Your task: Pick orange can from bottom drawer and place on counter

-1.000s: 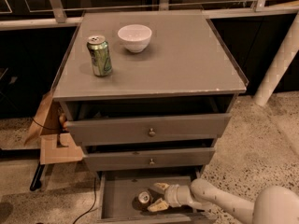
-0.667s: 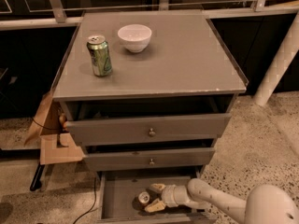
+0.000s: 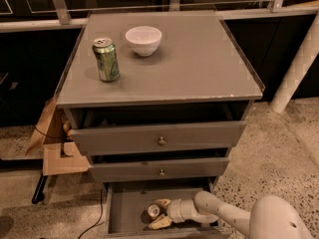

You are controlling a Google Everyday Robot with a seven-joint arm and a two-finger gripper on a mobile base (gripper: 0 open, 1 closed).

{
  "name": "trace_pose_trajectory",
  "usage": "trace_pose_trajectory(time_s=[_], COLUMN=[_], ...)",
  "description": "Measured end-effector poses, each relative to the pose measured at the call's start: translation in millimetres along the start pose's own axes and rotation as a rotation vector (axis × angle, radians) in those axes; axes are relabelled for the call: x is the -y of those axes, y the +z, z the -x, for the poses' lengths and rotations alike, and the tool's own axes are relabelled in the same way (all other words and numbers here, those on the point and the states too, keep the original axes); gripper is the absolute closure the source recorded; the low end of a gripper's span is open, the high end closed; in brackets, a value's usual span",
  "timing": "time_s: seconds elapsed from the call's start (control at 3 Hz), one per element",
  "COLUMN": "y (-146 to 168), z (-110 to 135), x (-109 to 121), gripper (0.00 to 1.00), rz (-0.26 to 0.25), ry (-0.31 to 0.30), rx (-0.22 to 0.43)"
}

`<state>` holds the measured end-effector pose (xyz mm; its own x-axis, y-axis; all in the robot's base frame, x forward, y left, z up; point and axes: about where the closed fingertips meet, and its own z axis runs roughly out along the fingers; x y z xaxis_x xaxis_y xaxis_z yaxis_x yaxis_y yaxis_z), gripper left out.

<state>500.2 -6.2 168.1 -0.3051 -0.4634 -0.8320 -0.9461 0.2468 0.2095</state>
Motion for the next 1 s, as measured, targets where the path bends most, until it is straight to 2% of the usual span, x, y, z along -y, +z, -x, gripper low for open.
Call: trace_pose_trajectory(time_s=[0.33,1.0], y=[0.2,0.3], z=[0.0,0.0], x=[-0.1,-0.2], gripper=[0.49,0.95], rz=[0.001,0.001], ry=[0.0,0.0], rx=[0.0,0.0])
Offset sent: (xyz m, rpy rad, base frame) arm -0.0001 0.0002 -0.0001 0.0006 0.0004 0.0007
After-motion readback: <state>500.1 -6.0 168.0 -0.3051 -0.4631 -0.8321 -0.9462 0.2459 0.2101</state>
